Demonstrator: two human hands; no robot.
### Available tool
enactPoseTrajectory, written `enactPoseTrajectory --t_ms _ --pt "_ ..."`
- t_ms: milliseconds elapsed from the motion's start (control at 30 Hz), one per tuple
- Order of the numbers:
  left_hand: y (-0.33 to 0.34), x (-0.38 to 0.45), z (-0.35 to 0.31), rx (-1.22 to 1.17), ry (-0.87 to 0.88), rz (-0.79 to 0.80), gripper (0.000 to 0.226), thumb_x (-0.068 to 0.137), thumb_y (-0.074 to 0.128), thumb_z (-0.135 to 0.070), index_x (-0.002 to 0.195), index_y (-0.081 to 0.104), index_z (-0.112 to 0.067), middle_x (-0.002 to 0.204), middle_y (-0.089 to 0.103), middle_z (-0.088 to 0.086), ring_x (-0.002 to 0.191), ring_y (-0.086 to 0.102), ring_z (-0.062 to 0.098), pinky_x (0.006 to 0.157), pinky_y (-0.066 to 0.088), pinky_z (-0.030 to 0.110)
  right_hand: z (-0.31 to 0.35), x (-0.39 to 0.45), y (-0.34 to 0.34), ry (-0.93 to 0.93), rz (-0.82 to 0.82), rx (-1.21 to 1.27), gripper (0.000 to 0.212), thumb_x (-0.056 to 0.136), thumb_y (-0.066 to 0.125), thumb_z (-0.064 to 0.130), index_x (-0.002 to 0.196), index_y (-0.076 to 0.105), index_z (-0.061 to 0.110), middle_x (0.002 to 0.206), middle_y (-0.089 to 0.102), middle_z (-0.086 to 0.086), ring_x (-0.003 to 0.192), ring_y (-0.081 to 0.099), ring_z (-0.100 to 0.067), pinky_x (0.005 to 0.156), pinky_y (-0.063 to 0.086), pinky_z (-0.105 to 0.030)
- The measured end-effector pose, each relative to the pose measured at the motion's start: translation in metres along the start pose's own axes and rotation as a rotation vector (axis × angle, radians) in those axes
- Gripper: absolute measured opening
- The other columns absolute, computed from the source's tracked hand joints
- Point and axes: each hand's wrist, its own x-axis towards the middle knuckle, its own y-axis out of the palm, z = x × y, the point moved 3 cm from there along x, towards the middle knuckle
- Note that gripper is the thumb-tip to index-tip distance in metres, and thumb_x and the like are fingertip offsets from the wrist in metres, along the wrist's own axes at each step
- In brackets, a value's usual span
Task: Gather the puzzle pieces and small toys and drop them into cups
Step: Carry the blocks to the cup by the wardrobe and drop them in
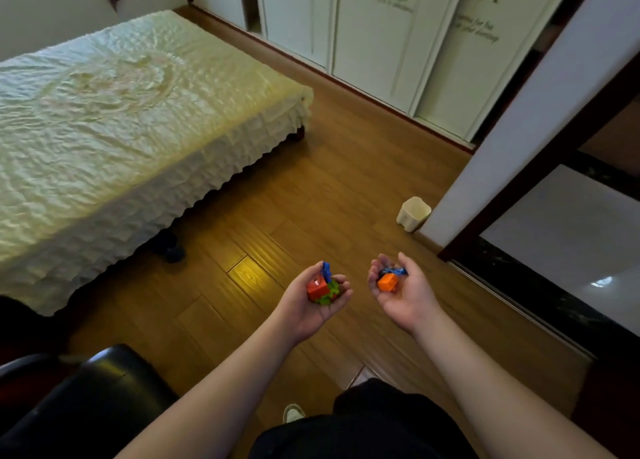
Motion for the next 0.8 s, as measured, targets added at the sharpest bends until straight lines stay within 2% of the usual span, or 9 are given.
enactPoseTrajectory --t_ms 100,300,467,667,800 --pt "0.018 0.032 -0.003 0.024 -0.031 -0.024 0.032 0.09 0.059 -0.026 0.093 0.062 0.006 0.084 0.064 0.019 0.08 0.064 0.028 0.069 0.061 0.04 0.027 0.021 0.0 -0.023 -0.025 0.047 0.033 0.097 0.053 0.033 0.106 0.063 0.004 0.094 0.063 -0.013 0.087 0.062 -0.022 0.076 0.053 -0.031" --pt "0.066 0.108 -0.024 0.13 -0.055 -0.092 0.027 0.092 0.058 -0.025 0.095 0.058 0.002 0.076 0.064 0.016 0.074 0.062 0.027 0.063 0.059 0.037 0.091 0.08 0.012 -0.019 -0.043 0.121 0.036 0.096 0.053 0.037 0.106 0.063 0.003 0.095 0.063 -0.014 0.086 0.063 -0.023 0.071 0.054 -0.032" --pt "0.124 0.167 -0.047 0.289 -0.055 -0.134 0.031 0.089 0.061 -0.03 0.107 0.055 -0.004 0.078 0.062 0.014 0.068 0.06 0.024 0.052 0.052 0.029 0.151 0.121 0.029 -0.019 -0.04 0.102 0.037 0.097 0.052 0.036 0.107 0.064 0.003 0.094 0.065 -0.015 0.084 0.063 -0.023 0.073 0.054 -0.032" --pt "0.175 0.217 -0.073 0.368 -0.037 -0.155 0.028 0.088 0.063 -0.031 0.103 0.056 -0.009 0.077 0.061 0.011 0.065 0.058 0.02 0.044 0.037 0.024 0.217 0.164 0.051 -0.054 -0.098 0.12 0.032 0.097 0.053 0.033 0.105 0.063 0.004 0.092 0.064 -0.014 0.083 0.063 -0.022 0.074 0.053 -0.031" --pt "0.188 0.254 -0.094 0.437 -0.067 -0.178 0.028 0.087 0.064 -0.032 0.101 0.056 -0.009 0.074 0.061 0.011 0.062 0.057 0.02 0.042 0.033 0.023 0.239 0.198 0.064 -0.078 -0.149 0.182 0.03 0.097 0.052 0.032 0.102 0.063 0.004 0.089 0.063 -0.013 0.08 0.061 -0.02 0.07 0.052 -0.03"
